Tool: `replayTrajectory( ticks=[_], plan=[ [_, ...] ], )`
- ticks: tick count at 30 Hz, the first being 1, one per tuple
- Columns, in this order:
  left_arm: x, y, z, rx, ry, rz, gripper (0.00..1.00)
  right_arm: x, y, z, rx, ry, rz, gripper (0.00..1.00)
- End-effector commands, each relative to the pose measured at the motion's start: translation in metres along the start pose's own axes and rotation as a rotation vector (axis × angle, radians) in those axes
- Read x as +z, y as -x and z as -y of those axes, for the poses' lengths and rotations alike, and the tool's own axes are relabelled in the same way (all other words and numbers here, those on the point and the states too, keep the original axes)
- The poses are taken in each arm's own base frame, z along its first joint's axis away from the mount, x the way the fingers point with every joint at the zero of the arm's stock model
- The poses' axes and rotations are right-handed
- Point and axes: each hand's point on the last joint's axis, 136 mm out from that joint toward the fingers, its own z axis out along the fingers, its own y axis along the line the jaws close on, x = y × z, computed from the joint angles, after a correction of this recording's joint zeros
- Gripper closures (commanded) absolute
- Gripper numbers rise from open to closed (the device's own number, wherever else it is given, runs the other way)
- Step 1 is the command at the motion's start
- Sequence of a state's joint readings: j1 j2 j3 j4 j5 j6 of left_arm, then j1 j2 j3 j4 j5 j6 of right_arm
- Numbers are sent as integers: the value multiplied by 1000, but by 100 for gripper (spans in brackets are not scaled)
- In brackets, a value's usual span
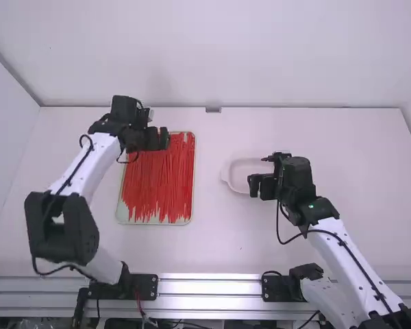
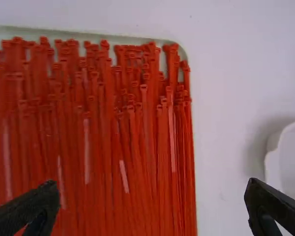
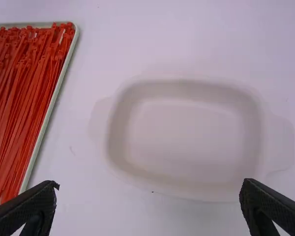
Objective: Fasten the cable tie
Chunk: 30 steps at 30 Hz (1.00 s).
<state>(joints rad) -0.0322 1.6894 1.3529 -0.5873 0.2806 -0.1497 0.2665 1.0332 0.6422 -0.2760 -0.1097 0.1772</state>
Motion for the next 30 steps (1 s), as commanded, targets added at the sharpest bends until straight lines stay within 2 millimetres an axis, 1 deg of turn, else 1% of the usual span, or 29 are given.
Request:
replayTrajectory(
  ticks=[1, 3, 4, 6, 7, 8, 10, 15, 20, 22, 24, 27, 30],
  plan=[
    [19, 2, 13, 24, -79, -47, 1, -3, 12, -3, 3, 7, 22, 1],
    [34, 3, 17, 29, -100, -62, 1, -3, 12, -4, 1, 9, 22, 0],
    [37, 3, 16, 28, -104, -64, 1, -3, 12, -4, 1, 8, 22, 0],
    [54, 4, 12, 2, -105, -70, 1, -3, 12, -4, 2, 7, 22, 0],
    [54, 4, 12, 0, -105, -70, 1, -3, 12, -4, 2, 7, 22, 0],
    [60, 5, 12, -3, -115, -71, 1, -3, 12, -4, 2, 7, 22, 0],
    [70, 5, 19, 4, -159, -72, 1, -3, 12, -3, 2, 7, 23, 0],
    [81, 5, 30, 27, -188, -63, 1, -3, 12, -4, 2, 8, 22, 0],
    [95, 8, 44, 69, -211, -40, 1, -3, 12, -3, 3, 7, 22, 0],
    [99, 8, 42, 41, -182, -38, 1, -3, 11, -3, 3, 6, 19, 0],
    [106, 6, 36, 27, -114, -36, 1, -3, 9, -3, 4, 5, 11, 1],
    [108, 3, 38, 33, -95, -46, 1, -3, 8, -3, 4, 5, 7, 1],
    [109, 0, 40, 35, -99, -53, 5, -3, 8, -3, 3, 6, 7, 0]
  ],
)
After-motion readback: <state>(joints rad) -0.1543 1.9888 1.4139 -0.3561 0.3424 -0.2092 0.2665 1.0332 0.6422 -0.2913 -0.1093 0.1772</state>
